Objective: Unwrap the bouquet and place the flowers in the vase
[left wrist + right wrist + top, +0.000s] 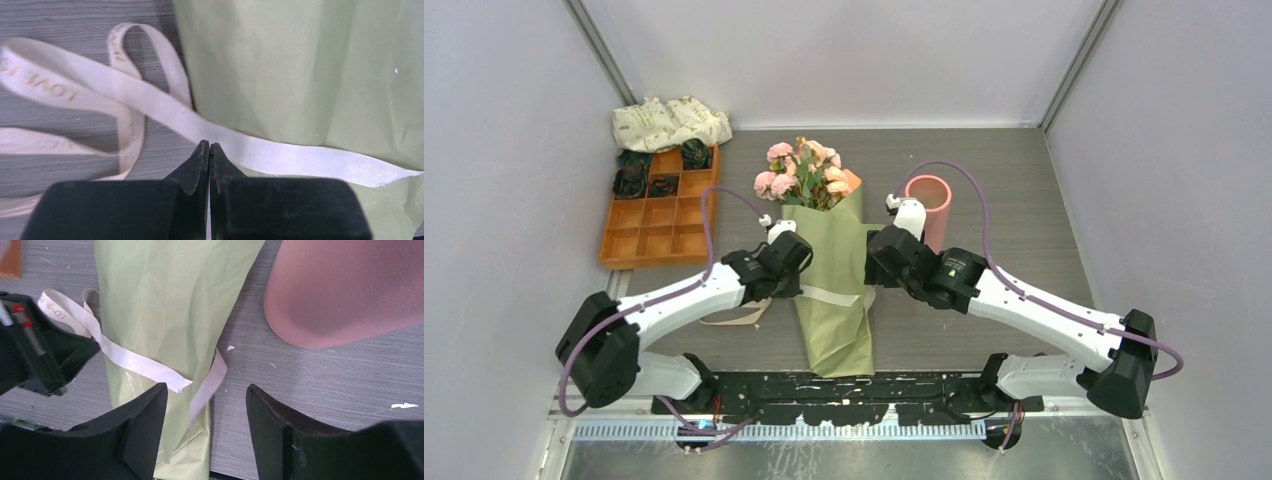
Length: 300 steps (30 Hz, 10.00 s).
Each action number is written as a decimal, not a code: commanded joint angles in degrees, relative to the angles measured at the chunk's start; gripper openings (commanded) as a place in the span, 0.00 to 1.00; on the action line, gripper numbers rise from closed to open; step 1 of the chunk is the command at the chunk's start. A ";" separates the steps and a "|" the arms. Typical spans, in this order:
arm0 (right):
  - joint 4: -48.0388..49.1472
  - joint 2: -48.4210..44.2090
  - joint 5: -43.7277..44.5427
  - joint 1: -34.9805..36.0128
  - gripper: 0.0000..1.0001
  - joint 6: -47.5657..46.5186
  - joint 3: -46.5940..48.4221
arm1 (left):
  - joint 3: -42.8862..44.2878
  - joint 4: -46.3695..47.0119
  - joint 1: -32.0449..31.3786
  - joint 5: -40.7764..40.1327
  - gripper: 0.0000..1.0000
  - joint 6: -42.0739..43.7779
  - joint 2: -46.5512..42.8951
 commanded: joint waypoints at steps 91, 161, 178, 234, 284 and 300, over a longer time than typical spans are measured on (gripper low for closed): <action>5.51 16.24 -10.35 7.27 0.79 -5.16 17.28 | 2.42 -16.25 1.76 -9.22 0.53 -5.60 -29.37; -1.20 4.67 11.11 16.21 0.01 4.38 6.00 | 17.23 3.85 1.79 13.47 0.16 -4.35 -14.21; -12.90 -8.23 12.48 16.18 0.01 14.71 -2.52 | 2.24 3.27 1.88 3.74 0.18 -5.32 -18.52; -18.08 -5.12 14.34 17.13 0.29 1.11 22.96 | -15.70 30.39 12.33 33.85 0.08 2.06 -3.07; -0.86 25.22 -16.12 27.82 0.09 13.07 2.61 | -20.50 -18.37 -7.85 32.48 0.15 -5.37 -59.31; -11.97 23.64 -12.48 35.84 0.23 17.23 4.90 | 19.62 -23.35 -7.78 -8.78 0.09 -2.25 -29.95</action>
